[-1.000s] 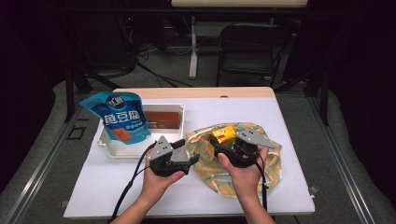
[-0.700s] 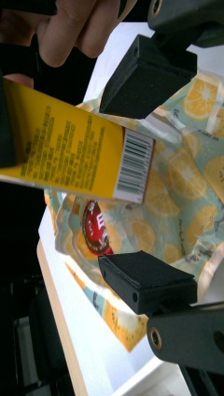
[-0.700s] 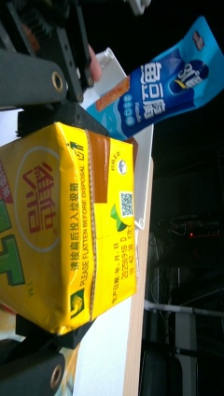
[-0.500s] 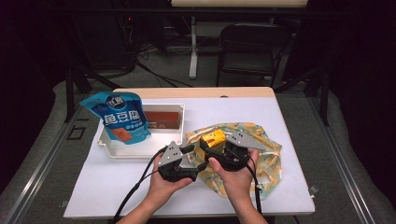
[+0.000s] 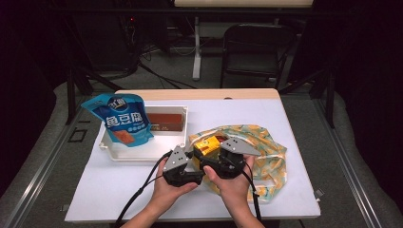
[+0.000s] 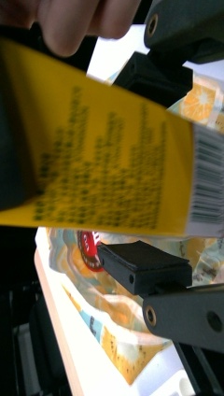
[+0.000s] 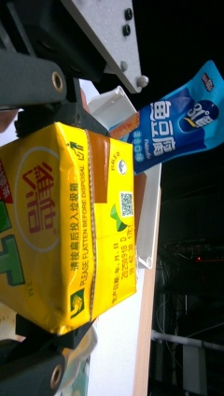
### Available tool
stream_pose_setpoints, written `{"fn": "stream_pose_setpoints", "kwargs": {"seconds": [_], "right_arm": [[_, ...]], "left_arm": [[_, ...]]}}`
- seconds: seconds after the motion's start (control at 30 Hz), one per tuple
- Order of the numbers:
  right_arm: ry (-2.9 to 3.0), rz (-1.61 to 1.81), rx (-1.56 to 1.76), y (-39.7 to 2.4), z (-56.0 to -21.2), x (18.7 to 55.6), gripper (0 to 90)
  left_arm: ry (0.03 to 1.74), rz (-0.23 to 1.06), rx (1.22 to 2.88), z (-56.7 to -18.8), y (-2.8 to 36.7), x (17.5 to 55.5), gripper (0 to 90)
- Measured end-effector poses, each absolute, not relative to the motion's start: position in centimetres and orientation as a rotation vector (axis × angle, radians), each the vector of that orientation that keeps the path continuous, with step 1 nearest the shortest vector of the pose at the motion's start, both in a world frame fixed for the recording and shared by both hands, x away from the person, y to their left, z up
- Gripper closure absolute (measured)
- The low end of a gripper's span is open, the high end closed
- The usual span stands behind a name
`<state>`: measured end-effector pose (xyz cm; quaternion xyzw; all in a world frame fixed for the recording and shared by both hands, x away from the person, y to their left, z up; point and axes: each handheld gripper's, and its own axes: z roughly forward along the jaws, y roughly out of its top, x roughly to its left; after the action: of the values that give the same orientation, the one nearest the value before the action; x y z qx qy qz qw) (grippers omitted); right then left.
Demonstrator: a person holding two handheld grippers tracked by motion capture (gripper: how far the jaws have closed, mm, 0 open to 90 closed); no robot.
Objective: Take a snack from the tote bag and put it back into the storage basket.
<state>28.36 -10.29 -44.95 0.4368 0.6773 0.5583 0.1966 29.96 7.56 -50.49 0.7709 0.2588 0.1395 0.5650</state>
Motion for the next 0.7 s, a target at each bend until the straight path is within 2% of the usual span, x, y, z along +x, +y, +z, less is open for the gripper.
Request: {"fn": "stream_pose_setpoints", "kwargs": {"seconds": [0.4,0.7], "right_arm": [[1.933,1.580,1.205,-9.3,-45.0,27.9,29.4],[1.943,1.573,1.218,-9.1,-45.2,27.8,29.3]], "left_arm": [[0.595,0.311,1.815,-50.5,7.8,30.0,43.9],[0.591,0.327,1.799,-50.1,8.0,29.8,44.7]]}}
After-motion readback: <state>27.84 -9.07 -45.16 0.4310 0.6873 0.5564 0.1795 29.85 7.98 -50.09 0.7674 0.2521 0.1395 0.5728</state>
